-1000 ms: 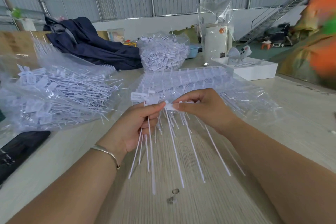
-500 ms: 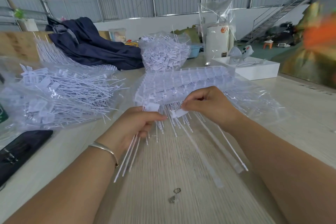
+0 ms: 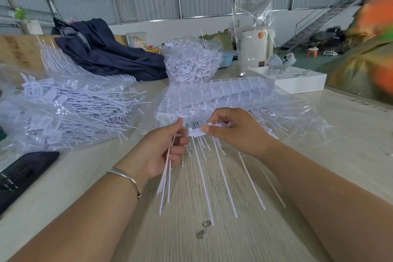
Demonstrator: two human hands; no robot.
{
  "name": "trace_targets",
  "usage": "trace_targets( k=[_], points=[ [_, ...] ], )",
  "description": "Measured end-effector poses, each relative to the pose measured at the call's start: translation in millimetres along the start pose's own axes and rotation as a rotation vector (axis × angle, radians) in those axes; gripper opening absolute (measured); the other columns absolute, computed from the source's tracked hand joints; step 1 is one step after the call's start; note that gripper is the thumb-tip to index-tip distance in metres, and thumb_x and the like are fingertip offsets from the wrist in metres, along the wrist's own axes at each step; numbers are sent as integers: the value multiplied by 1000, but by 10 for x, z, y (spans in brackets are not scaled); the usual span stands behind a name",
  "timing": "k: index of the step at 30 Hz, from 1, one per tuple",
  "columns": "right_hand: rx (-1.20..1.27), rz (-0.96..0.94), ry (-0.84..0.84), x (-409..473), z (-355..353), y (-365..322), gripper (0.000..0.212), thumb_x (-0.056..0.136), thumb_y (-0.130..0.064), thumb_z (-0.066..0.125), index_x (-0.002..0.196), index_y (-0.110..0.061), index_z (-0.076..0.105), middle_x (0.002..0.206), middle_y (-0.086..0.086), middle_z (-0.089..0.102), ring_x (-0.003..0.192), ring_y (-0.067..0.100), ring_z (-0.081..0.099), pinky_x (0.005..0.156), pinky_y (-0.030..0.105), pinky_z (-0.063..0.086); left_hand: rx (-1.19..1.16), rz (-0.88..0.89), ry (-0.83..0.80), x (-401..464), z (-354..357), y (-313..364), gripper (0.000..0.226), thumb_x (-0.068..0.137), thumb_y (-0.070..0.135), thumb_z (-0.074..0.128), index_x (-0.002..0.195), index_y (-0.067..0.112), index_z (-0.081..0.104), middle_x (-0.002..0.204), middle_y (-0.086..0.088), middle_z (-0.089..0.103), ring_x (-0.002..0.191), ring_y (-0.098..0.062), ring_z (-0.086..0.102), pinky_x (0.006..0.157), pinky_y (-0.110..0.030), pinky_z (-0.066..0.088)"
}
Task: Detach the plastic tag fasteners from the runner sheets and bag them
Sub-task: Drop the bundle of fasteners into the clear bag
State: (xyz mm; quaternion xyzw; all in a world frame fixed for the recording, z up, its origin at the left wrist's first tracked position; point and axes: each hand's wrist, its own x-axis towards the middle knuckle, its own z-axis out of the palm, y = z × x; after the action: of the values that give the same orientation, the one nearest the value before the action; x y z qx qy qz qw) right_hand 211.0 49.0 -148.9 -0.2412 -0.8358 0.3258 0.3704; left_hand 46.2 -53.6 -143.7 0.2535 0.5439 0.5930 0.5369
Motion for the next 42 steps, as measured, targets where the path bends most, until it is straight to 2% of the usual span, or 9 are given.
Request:
trace_targets(
  k=[8, 15, 19, 22, 29, 33, 36, 40, 42],
  points=[
    [16, -22, 44, -9, -11, -15, 27, 83, -31, 75, 77, -7, 64, 52, -13, 42, 48, 5, 37, 53, 19, 30, 158, 115, 47, 11, -5, -44, 29, 99, 35, 51, 84, 11, 57, 54, 5, 35, 38, -5, 22, 33, -15, 17],
    [28, -44, 51, -7, 0, -49, 24, 84, -31, 75, 78, -9, 66, 60, -7, 47, 50, 5, 37, 54, 20, 31, 281, 198, 18, -42, 8, -13, 22, 67, 33, 83, 61, 23, 65, 53, 9, 28, 40, -6, 20, 32, -15, 17],
    [11, -61, 44, -24, 4, -71, 21, 84, -32, 74, 80, -12, 67, 62, -9, 50, 53, 5, 40, 56, 19, 33, 315, 188, 22, -21, 15, -39, 43, 52, 34, 87, 76, 18, 54, 53, 8, 29, 39, -6, 21, 33, -16, 18],
    [-18, -42, 26, -16, -18, -67, 18, 85, -34, 72, 82, -17, 67, 62, -14, 52, 56, 2, 43, 60, 19, 36, 295, 214, 20, -9, -14, -31, 22, 67, 26, 84, 63, 20, 63, 53, 8, 29, 38, -6, 21, 32, -16, 18],
    [-28, 7, -1, 26, -102, -68, 18, 89, -29, 69, 81, -13, 69, 69, 4, 57, 61, 10, 47, 64, 23, 37, 116, 181, -44, -24, -44, 18, 33, 67, 24, 78, 45, 23, 53, 53, 8, 25, 35, -4, 19, 30, -15, 16],
    [189, 39, -111, 6, -102, -93, 18, 89, -24, 69, 82, -7, 69, 69, 9, 55, 64, 16, 49, 70, 28, 41, -94, 122, -149, -15, -22, 10, 27, 69, 19, 75, 63, 22, 49, 54, 9, 22, 34, -2, 18, 28, -14, 16],
    [267, 14, -155, -6, -117, -123, 18, 87, -28, 70, 78, -13, 68, 64, 6, 58, 62, 13, 52, 69, 21, 44, -187, 79, -263, -14, 20, -40, 29, 75, 19, 73, 72, 21, 45, 53, 10, 24, 33, -2, 22, 27, -14, 18],
    [349, -4, -199, -25, -108, -186, 17, 80, -39, 69, 74, -23, 68, 70, 20, 59, 65, 18, 53, 63, 14, 42, -241, 2, -432, -28, 84, -120, 24, 76, 20, 74, 79, 18, 50, 52, 9, 28, 32, -2, 25, 29, -13, 17],
    [331, 1, -200, -30, -89, -184, 18, 82, -40, 69, 69, -28, 67, 67, 14, 60, 63, 18, 52, 63, 15, 42, -231, 3, -436, -28, 90, -127, 18, 81, 19, 70, 82, 17, 52, 57, 8, 26, 33, -2, 25, 31, -13, 14]
  ],
)
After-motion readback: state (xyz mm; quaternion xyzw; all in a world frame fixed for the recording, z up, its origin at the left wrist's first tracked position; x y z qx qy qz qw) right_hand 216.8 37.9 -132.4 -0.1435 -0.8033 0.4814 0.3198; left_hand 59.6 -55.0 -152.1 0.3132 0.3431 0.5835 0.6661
